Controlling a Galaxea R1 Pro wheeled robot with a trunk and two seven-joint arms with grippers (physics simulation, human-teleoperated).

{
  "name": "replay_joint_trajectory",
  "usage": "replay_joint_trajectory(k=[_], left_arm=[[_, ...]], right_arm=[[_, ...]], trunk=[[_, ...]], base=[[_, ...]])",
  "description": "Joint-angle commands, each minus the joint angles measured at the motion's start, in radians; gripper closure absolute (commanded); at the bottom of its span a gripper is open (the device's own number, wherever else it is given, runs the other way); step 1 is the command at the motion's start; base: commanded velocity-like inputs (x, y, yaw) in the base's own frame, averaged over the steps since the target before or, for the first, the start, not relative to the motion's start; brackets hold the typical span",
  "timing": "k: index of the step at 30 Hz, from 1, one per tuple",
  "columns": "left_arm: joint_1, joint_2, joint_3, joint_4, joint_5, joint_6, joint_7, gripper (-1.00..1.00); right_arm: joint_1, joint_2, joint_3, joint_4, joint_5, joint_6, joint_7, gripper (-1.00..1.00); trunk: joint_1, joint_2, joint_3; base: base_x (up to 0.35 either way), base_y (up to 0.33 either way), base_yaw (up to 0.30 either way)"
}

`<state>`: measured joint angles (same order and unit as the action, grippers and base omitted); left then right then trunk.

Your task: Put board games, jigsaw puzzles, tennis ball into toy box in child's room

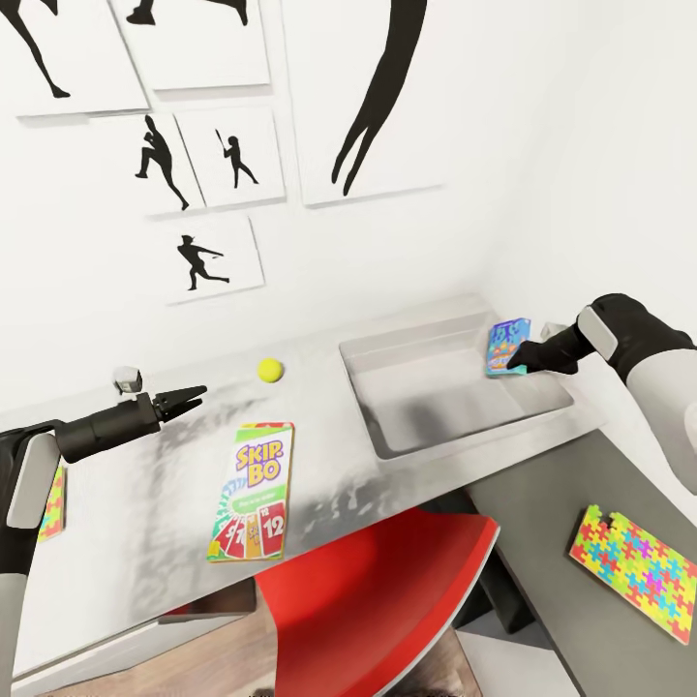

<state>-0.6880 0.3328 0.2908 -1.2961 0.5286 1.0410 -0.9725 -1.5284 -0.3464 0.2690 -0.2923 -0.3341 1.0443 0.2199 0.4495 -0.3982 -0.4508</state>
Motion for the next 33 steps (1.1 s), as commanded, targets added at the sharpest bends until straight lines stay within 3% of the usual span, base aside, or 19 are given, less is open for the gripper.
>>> replay_joint_trajectory(k=[1,4,9,12,17,33], left_arm=[[0.0,0.0,0.001,0.0,-0.002,0.004,-0.005,-1.0],[0.002,0.0,0.006,0.0,-0.002,0.004,-0.005,-1.0],[0.002,0.003,0.056,0.0,-0.004,0.005,-0.005,-1.0],[0.002,0.032,0.075,0.0,-0.004,0.006,-0.005,-1.0],[0.002,0.051,0.08,0.0,-0.005,0.006,-0.042,-1.0],[0.002,0.055,0.08,0.0,-0.006,0.006,-0.063,-1.0]], right_arm=[[-0.001,-0.001,0.005,-0.001,-0.008,0.003,-0.001,1.0],[-0.001,0.0,0.001,-0.001,-0.008,0.003,-0.001,1.0],[-0.002,0.0,0.0,-0.001,-0.008,0.003,-0.001,1.0],[-0.002,0.0,-0.001,-0.001,-0.008,0.003,-0.001,1.0],[-0.002,0.001,-0.002,-0.001,-0.008,0.003,-0.001,1.0],[-0.002,0.006,-0.001,-0.001,-0.008,0.003,-0.001,1.0]], trunk=[[0.0,-0.002,-0.003],[0.0,-0.002,-0.007],[0.0,-0.002,-0.015],[0.0,-0.002,-0.02],[0.0,-0.002,-0.028],[0.0,-0.002,-0.054]], base=[[0.0,0.0,0.0],[0.0,0.0,0.0],[0.0,0.0,0.0],[0.0,0.0,0.0],[0.0,0.0,0.0],[0.0,0.0,0.0]])
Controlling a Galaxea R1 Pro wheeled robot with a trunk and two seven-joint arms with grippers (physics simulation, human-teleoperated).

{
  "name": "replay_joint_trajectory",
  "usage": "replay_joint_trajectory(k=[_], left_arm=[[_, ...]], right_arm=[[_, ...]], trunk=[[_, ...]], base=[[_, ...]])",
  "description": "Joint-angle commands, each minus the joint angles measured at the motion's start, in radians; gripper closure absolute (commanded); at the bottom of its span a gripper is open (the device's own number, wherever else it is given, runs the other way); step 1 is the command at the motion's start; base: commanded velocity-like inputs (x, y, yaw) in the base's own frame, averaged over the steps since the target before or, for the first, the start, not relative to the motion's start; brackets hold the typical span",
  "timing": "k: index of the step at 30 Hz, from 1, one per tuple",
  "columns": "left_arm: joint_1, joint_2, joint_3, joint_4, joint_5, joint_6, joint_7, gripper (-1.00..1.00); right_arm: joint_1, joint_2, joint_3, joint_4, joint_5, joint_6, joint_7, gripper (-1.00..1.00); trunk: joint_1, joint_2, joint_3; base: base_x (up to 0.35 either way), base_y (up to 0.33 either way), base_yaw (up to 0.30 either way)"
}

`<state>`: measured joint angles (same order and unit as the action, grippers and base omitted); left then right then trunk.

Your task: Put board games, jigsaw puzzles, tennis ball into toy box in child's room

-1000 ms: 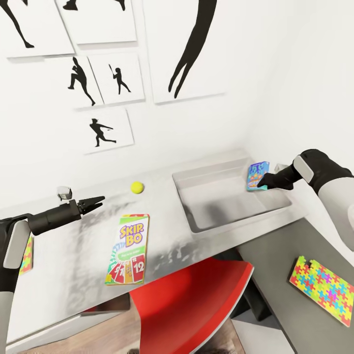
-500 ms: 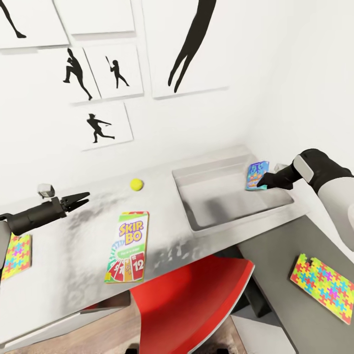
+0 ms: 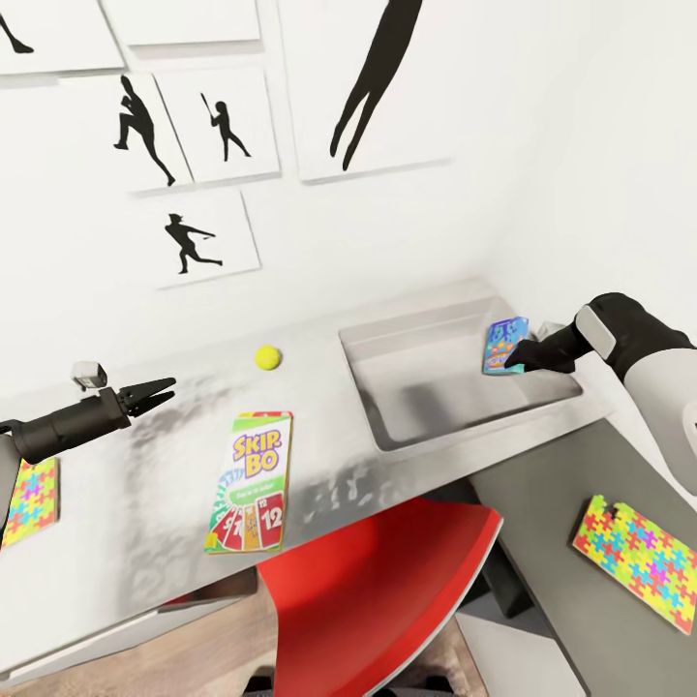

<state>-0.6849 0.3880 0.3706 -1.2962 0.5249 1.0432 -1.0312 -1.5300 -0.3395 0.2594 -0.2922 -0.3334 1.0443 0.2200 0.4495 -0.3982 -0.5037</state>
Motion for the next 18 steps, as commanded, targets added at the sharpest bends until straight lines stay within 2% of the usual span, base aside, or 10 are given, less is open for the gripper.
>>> replay_joint_trajectory(k=[1,18], left_arm=[[-0.001,0.0,0.001,0.0,-0.002,0.004,-0.004,-1.0],[-0.001,0.0,-0.001,0.0,-0.002,0.004,-0.004,-1.0]], right_arm=[[-0.001,-0.001,0.008,-0.001,-0.009,0.003,-0.001,1.0],[-0.001,-0.002,0.009,-0.001,-0.009,0.003,-0.001,1.0]], trunk=[[0.0,-0.002,-0.003],[0.0,-0.002,-0.024]], base=[[0.0,0.0,0.0],[0.0,0.0,0.0]])
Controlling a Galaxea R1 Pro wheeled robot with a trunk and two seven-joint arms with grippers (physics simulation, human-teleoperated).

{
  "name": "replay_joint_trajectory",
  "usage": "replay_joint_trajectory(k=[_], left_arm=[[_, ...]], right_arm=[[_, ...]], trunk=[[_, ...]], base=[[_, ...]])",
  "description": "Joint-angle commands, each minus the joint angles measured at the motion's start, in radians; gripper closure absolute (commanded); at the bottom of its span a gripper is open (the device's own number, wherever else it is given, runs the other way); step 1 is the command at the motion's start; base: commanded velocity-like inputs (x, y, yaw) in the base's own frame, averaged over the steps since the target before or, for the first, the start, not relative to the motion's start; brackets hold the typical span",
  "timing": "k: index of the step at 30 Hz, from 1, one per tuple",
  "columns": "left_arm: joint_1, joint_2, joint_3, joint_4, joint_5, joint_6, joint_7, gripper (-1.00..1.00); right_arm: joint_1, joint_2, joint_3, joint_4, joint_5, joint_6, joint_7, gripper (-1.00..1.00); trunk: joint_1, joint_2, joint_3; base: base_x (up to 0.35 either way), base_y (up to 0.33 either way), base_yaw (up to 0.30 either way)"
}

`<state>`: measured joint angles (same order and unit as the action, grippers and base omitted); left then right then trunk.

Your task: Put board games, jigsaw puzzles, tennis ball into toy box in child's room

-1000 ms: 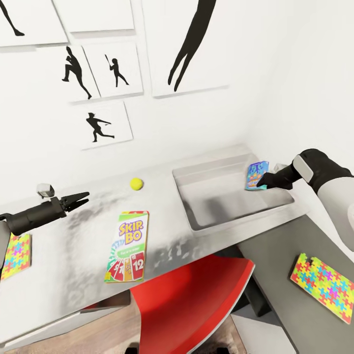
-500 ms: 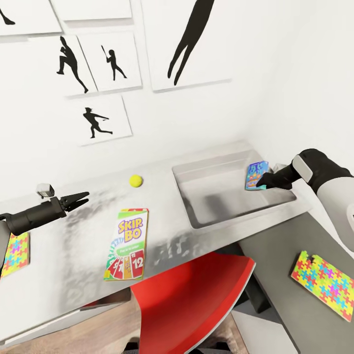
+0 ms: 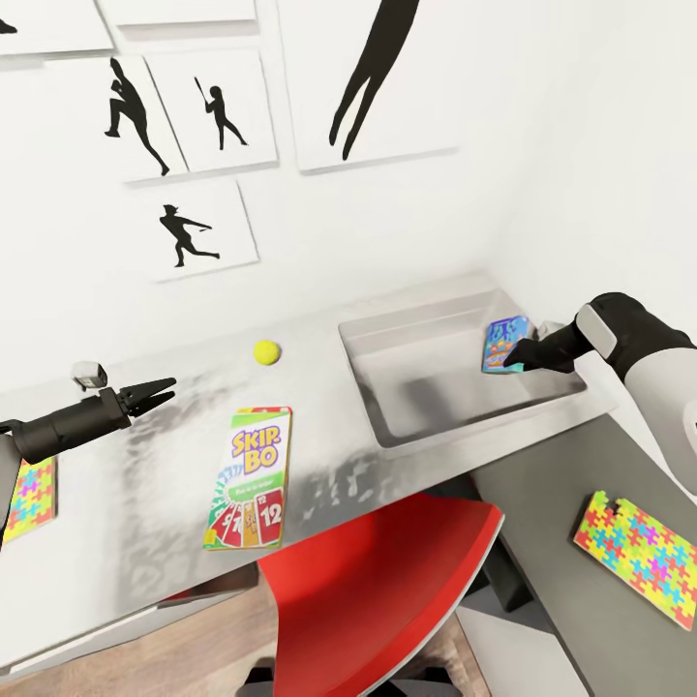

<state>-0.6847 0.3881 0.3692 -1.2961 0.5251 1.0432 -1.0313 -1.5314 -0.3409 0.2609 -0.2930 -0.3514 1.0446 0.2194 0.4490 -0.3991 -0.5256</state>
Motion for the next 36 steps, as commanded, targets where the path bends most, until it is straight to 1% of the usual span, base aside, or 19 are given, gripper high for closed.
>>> replay_joint_trajectory(k=[1,11,20,36], left_arm=[[-0.001,0.0,0.001,0.0,-0.002,0.004,-0.004,-1.0],[-0.001,0.0,0.0,0.0,-0.002,0.004,-0.004,-1.0],[-0.001,0.0,0.0,0.0,-0.002,0.004,-0.004,-1.0],[-0.001,0.0,0.0,0.0,-0.002,0.004,-0.004,-1.0]], right_arm=[[0.0,-0.001,0.008,0.0,0.009,0.003,0.0,1.0],[0.0,-0.001,0.006,0.0,0.008,0.003,0.006,1.0],[0.001,-0.001,-0.001,0.009,-0.021,0.003,0.03,1.0],[0.008,0.001,0.0,0.001,-0.021,0.003,0.038,1.0]], trunk=[[0.001,-0.001,-0.002],[0.001,-0.001,-0.002],[0.001,-0.001,-0.002],[0.001,-0.001,-0.002]], base=[[0.0,0.0,0.0],[0.0,0.0,0.0],[0.0,0.0,0.0],[0.0,0.0,0.0]])
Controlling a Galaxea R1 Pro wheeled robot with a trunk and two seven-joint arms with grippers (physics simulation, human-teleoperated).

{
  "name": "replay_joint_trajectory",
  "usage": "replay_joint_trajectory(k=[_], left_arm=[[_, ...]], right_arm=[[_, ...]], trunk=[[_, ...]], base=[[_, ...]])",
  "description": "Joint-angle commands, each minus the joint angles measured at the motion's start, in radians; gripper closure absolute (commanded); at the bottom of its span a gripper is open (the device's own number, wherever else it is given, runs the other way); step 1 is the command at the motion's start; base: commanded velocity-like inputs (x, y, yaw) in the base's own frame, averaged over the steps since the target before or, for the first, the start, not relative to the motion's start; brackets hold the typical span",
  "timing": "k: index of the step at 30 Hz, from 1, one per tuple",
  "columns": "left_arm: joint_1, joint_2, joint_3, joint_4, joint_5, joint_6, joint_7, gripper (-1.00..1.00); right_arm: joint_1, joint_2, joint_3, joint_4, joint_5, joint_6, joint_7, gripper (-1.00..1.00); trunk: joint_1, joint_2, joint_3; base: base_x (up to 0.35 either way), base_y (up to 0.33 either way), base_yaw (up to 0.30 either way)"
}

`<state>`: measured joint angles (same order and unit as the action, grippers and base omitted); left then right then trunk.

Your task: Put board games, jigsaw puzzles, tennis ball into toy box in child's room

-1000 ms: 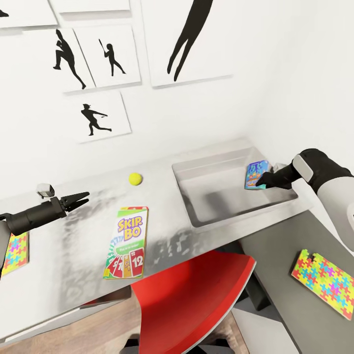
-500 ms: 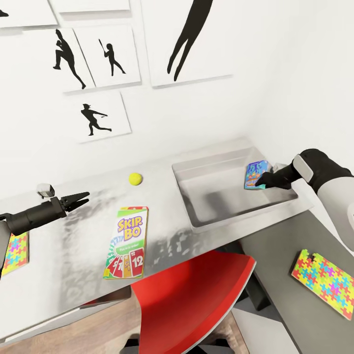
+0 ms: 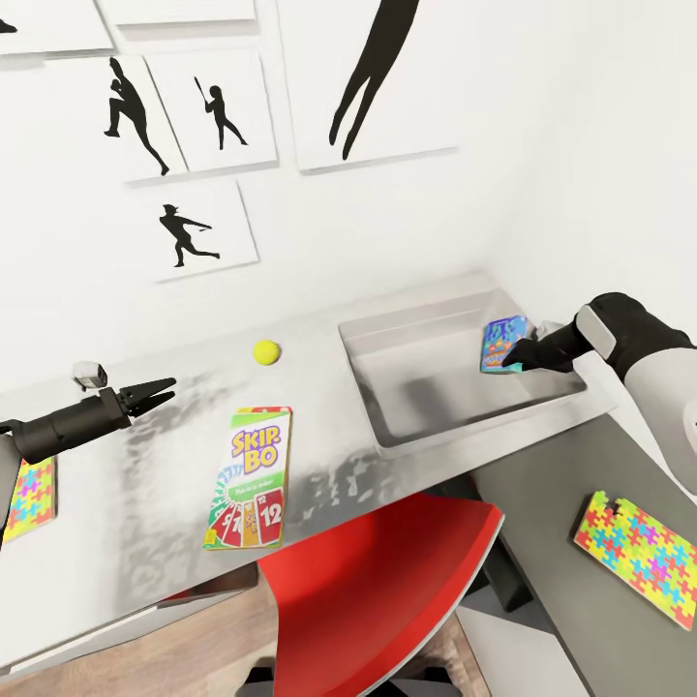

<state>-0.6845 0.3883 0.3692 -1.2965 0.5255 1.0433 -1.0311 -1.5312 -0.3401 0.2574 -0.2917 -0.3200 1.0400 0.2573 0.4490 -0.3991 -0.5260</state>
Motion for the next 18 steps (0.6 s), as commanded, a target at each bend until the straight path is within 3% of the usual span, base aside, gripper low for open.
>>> replay_joint_trajectory(k=[1,6,14,18], left_arm=[[0.005,0.006,0.0,0.005,0.004,0.003,-0.01,-1.0],[0.008,0.005,0.001,0.005,0.006,0.003,-0.01,-1.0],[0.008,0.011,0.0,0.005,0.005,0.003,-0.01,-1.0],[0.008,0.012,0.0,0.005,0.006,0.003,-0.01,-1.0]], right_arm=[[0.005,0.005,0.002,0.005,-0.014,0.007,0.005,1.0],[0.01,0.029,-0.024,0.018,-0.017,0.007,0.034,1.0],[0.011,0.075,-0.076,-0.02,-0.105,0.007,0.036,1.0],[0.011,0.075,-0.093,-0.021,-0.114,0.007,0.036,1.0]], trunk=[[0.001,-0.001,-0.001],[0.001,-0.001,-0.001],[0.001,-0.001,-0.001],[0.001,-0.001,-0.001]], base=[[0.0,0.0,0.0],[0.0,0.0,0.0],[0.0,0.0,0.0],[0.0,0.0,0.0]])
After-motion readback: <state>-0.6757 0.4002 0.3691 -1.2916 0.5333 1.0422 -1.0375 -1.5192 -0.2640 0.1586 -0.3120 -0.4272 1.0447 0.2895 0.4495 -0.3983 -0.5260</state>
